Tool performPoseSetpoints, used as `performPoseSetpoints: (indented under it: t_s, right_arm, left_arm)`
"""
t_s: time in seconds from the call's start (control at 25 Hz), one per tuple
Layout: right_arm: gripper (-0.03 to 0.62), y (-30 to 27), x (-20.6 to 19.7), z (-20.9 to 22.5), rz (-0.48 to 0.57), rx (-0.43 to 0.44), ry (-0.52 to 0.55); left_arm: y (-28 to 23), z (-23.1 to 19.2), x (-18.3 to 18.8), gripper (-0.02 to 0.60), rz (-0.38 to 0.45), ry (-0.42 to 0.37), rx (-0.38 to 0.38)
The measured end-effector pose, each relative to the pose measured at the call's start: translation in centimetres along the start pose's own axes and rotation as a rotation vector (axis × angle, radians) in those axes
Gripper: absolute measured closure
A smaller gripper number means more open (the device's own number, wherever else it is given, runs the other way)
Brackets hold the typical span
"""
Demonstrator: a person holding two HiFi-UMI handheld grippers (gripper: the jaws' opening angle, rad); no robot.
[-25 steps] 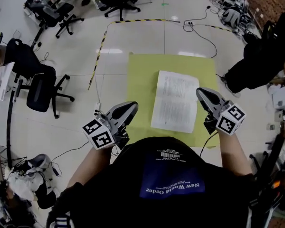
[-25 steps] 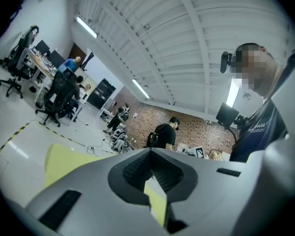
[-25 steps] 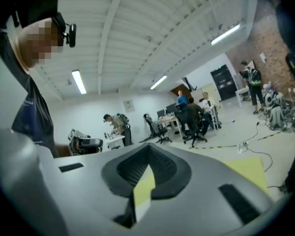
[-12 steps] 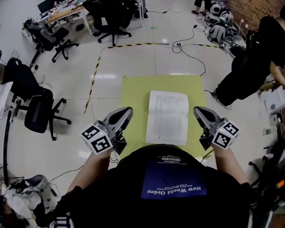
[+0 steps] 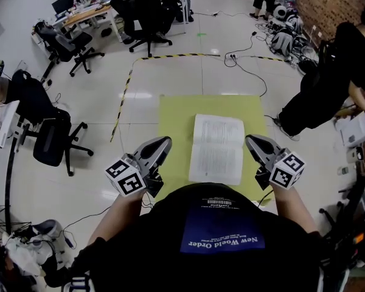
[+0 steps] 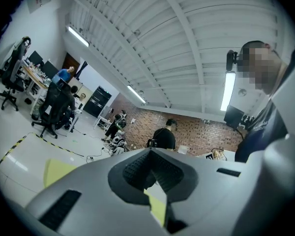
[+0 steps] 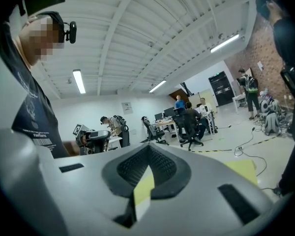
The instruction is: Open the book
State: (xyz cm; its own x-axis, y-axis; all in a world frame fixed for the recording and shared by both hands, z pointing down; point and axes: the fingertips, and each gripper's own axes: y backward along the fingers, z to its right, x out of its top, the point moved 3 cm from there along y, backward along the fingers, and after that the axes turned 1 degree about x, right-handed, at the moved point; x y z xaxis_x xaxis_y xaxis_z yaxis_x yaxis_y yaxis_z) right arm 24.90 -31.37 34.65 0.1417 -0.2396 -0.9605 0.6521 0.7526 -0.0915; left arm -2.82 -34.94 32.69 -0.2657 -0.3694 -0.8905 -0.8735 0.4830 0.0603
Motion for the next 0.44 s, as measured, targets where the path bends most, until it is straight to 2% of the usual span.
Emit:
performPoseSetpoints:
  t_s: [0.44]
  right_arm:
    - [0.609,-0.1,-0.05,-0.26,-0.011,0.008,0.007]
  left_arm:
    - [0.27,0.11,-0.16,0.575,-0.003,0.009,-0.005]
